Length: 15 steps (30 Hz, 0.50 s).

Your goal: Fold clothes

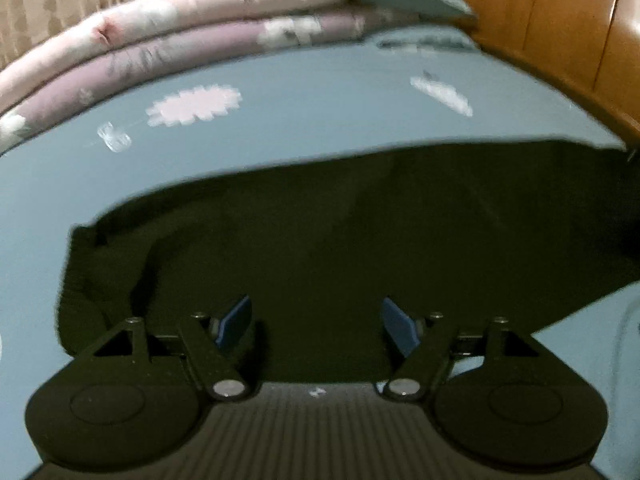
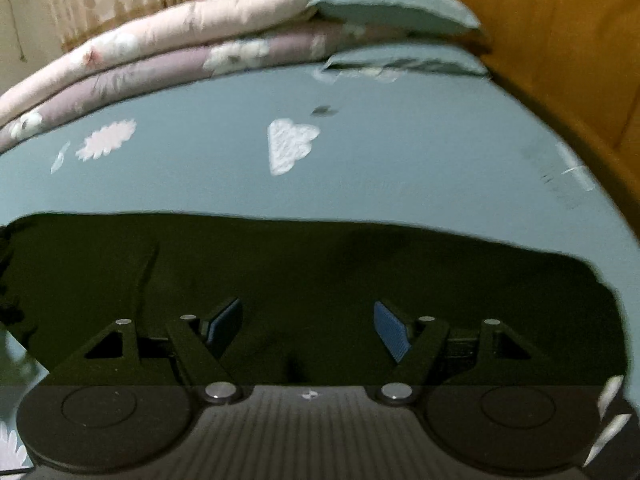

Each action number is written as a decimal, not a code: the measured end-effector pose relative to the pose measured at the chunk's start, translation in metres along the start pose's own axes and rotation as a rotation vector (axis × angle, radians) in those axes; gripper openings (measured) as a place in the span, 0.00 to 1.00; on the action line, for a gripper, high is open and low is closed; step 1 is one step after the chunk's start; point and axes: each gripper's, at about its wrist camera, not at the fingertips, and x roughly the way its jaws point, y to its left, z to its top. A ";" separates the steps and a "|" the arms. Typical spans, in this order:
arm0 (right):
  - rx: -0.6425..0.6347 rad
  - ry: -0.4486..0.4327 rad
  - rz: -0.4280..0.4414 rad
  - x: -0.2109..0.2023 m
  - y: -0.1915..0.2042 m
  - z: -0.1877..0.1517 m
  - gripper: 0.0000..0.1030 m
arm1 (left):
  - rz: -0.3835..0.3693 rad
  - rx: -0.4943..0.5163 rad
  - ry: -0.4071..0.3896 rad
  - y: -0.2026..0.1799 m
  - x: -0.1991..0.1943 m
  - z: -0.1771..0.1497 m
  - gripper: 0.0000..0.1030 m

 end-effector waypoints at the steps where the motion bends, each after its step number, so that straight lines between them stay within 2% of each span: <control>1: 0.005 -0.010 -0.020 -0.011 -0.008 0.000 0.76 | 0.006 0.000 0.027 -0.002 0.006 -0.004 0.72; 4: 0.034 -0.027 -0.084 -0.031 -0.041 -0.002 0.78 | 0.018 -0.049 0.058 -0.001 0.006 -0.011 0.72; 9: 0.141 0.009 -0.068 -0.027 -0.101 -0.006 0.78 | 0.043 -0.066 0.059 -0.008 -0.019 -0.013 0.72; 12: 0.194 0.081 -0.048 -0.003 -0.128 -0.010 0.78 | 0.047 -0.060 0.076 -0.014 -0.025 -0.015 0.72; 15: 0.216 0.188 -0.040 0.032 -0.148 -0.020 0.78 | 0.044 -0.061 0.098 -0.023 -0.027 -0.016 0.72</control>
